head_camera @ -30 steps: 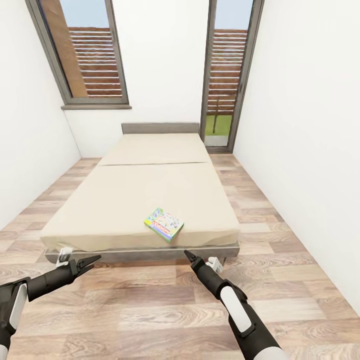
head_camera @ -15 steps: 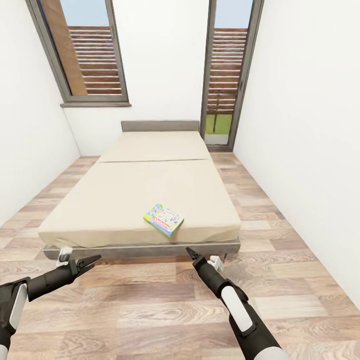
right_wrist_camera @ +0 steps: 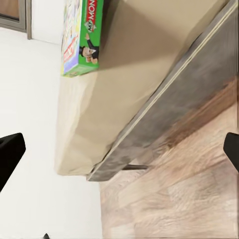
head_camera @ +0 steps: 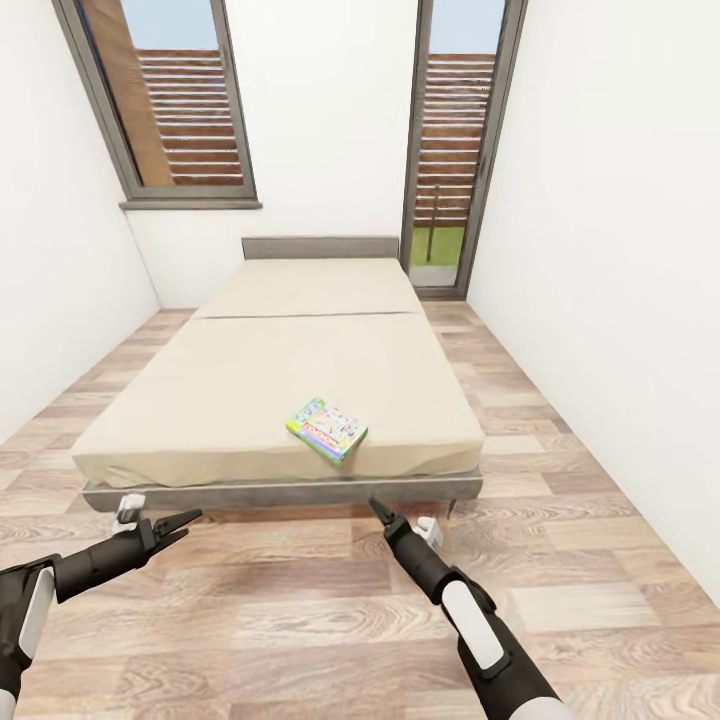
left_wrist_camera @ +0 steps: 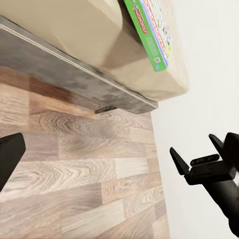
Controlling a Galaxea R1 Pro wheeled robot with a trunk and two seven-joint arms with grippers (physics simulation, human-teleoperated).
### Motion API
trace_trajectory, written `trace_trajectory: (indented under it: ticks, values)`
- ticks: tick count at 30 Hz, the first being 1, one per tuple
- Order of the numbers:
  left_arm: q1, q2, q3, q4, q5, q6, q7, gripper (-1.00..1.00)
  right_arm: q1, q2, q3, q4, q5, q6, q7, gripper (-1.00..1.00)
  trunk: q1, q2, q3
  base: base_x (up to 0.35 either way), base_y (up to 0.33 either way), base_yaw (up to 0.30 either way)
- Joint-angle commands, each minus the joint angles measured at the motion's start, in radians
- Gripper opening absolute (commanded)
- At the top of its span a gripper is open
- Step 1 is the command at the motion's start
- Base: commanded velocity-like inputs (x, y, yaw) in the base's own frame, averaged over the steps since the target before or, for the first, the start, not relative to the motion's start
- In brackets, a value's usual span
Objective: Put all the toys in the child's room - the three board games (two on the bed and one on the table), the two jigsaw puzzles on the table, and the tennis ball on the table - inside the toy box on the table in the child's room.
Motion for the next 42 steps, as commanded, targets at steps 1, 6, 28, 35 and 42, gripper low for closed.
trace_trajectory:
  ticks: [1,6,28,35,42]
  values:
    - [-0.001,0.0,0.001,0.0,0.003,0.007,-0.002,1.0,0.0,0.0,-0.002,0.003,-0.009,0.006,0.003,1.0,0.004,-0.008,-0.004,0.0,0.0,0.0]
    - [-0.001,0.0,0.001,0.0,0.003,0.007,-0.002,1.0,0.0,0.0,-0.012,0.013,-0.01,0.005,0.014,1.0,0.023,-0.043,-0.02,0.0,0.0,0.0]
    - [0.001,0.0,0.002,0.0,0.003,0.007,-0.003,1.0,-0.001,0.006,-0.021,0.017,-0.01,-0.002,0.027,1.0,0.023,-0.043,-0.02,0.056,0.022,0.0]
    - [0.001,0.0,0.002,0.0,0.003,0.007,-0.003,1.0,-0.001,0.007,-0.021,0.017,-0.012,-0.026,0.03,1.0,0.023,-0.043,-0.02,0.12,0.048,0.0]
    - [0.001,0.0,0.002,0.0,0.003,0.007,-0.003,1.0,-0.001,0.008,-0.02,0.017,-0.013,-0.054,0.093,1.0,0.023,-0.043,-0.02,0.02,0.008,0.0]
